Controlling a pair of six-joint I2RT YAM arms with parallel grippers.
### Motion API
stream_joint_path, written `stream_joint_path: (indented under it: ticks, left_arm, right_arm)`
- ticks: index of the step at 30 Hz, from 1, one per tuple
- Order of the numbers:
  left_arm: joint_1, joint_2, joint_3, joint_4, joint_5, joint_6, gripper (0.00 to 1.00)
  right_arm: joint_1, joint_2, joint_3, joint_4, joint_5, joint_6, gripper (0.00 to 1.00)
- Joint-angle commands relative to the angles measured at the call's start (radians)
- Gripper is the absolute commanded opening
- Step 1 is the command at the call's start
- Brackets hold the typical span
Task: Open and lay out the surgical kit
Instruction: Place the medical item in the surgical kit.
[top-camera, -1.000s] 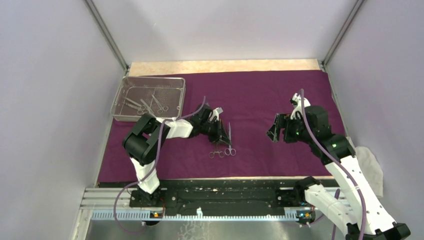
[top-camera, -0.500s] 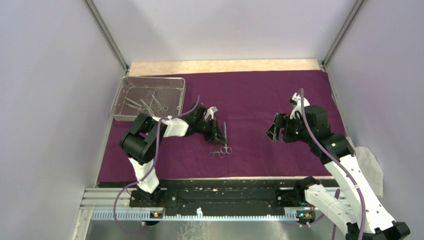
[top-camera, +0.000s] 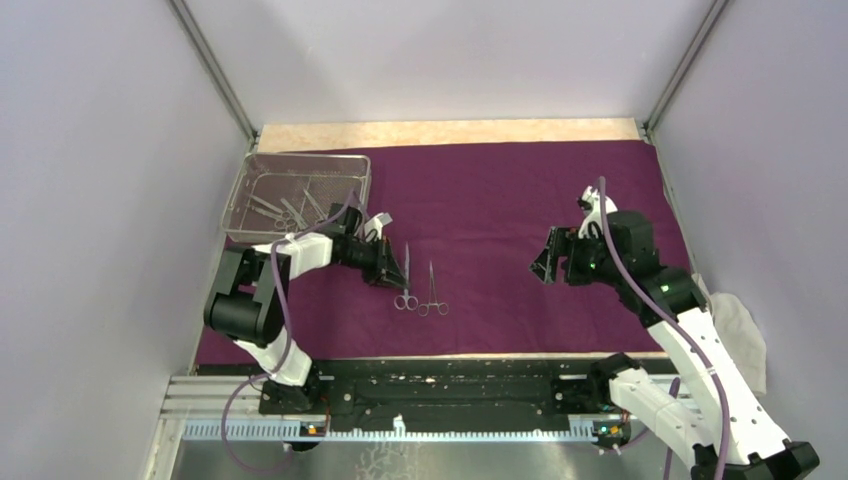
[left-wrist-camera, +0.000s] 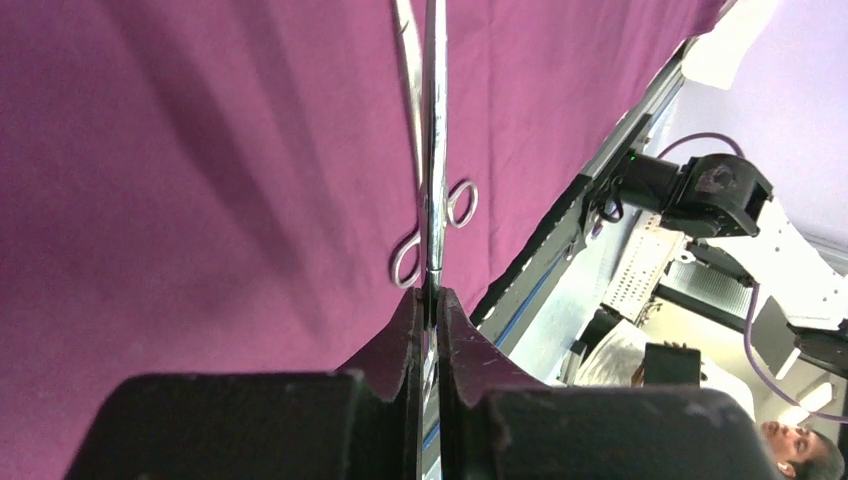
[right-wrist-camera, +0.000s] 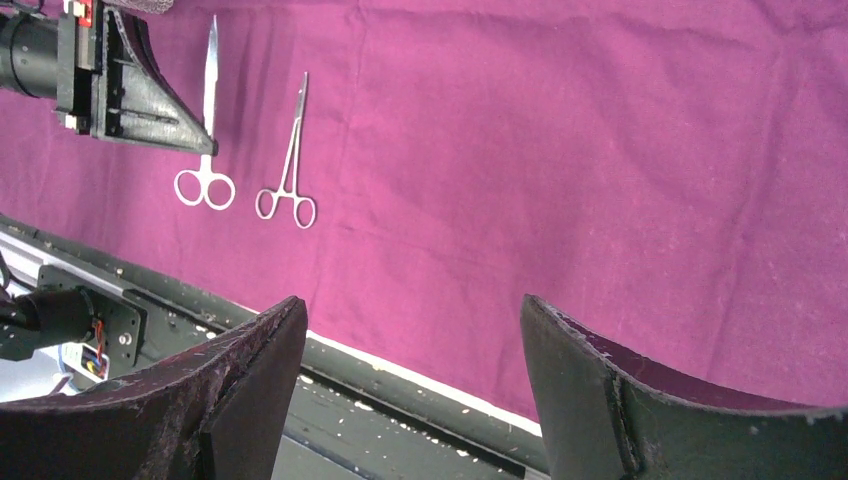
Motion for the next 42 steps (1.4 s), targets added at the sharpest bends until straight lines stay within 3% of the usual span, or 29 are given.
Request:
stream_joint_path:
  ticks: [1,6,19,28,42]
  left_arm:
    - [0.015,0.02,0.034,-0.128,0.034,0.149,0.0]
    - [0.028,0.046,0.051,-0.168,0.013,0.201,0.0]
    - [0.029,0.116,0.038,0.02,0.064,0.027,0.0]
    - [0.029,0.122,0.035,-0.056,0.024,0.095,0.0]
    - [0.029,0.139,0.02,0.006,-0.004,0.034,0.0]
  right_arm:
    - [-0.005,0.02,0.003,0.033,-0.019,0.011,0.78]
    - [-0.006,0.023,0.003,0.032,-0.015,0.008,0.77]
    - [-0.006,0.032,-0.005,0.046,-0.019,0.016,0.77]
    - [-0.007,0.041,-0.004,0.047,-0.012,0.01,0.77]
    - [-0.006,0.053,0.005,0.048,-0.007,-0.002,0.77]
